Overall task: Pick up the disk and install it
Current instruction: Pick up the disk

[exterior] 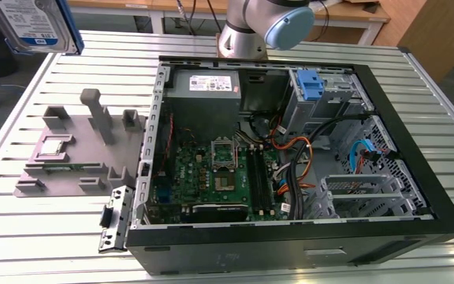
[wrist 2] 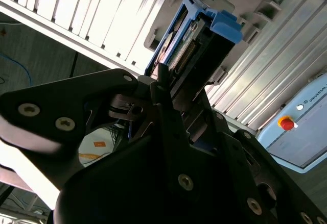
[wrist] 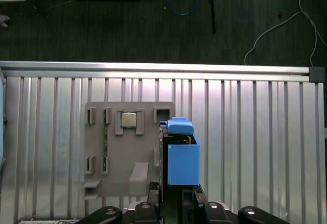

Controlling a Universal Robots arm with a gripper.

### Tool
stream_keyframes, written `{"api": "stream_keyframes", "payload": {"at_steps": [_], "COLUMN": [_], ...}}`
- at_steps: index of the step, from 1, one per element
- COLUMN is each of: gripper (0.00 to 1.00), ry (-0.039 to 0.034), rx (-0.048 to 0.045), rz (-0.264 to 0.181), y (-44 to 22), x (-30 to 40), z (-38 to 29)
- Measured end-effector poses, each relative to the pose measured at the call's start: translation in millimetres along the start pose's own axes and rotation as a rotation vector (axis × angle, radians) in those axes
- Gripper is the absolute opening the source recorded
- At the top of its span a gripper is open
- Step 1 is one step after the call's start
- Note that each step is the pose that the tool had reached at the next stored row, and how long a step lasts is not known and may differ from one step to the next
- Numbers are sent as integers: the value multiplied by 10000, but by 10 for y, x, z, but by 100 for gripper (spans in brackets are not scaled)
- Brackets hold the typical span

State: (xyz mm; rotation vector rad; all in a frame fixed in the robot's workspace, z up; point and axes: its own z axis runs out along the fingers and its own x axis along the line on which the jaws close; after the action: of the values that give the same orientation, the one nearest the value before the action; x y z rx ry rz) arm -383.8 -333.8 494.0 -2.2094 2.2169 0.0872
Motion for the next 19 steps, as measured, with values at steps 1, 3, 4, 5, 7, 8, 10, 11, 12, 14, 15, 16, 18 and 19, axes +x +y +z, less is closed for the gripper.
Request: {"api": "stream_keyframes", "payload": {"at_steps": [1,3,4,5,7,8,10,11,12,14,15,16,18,19], "gripper": [35,35,35,35,35,35,35,35,35,35,35,35,35,35], "ry": [0,0,1,1,0,0,0,0,0,0,0,1,0,0], "rx": [0,-1,-2,-1,0,0,0,0,0,0,0,-1,0,0], "rz": [0,0,0,0,0,0,0,0,0,0,0,-1,0,0], "y": [-5,-8,-11,-13,-18,-20,-22,-22,-22,-24,-28,-31,-37,-41], "x": [0,0,0,0,0,0,0,0,0,0,0,0,0,0], "z": [0,0,-1,-1,0,-1,-1,-1,-1,-1,-1,-2,-1,-1]}}
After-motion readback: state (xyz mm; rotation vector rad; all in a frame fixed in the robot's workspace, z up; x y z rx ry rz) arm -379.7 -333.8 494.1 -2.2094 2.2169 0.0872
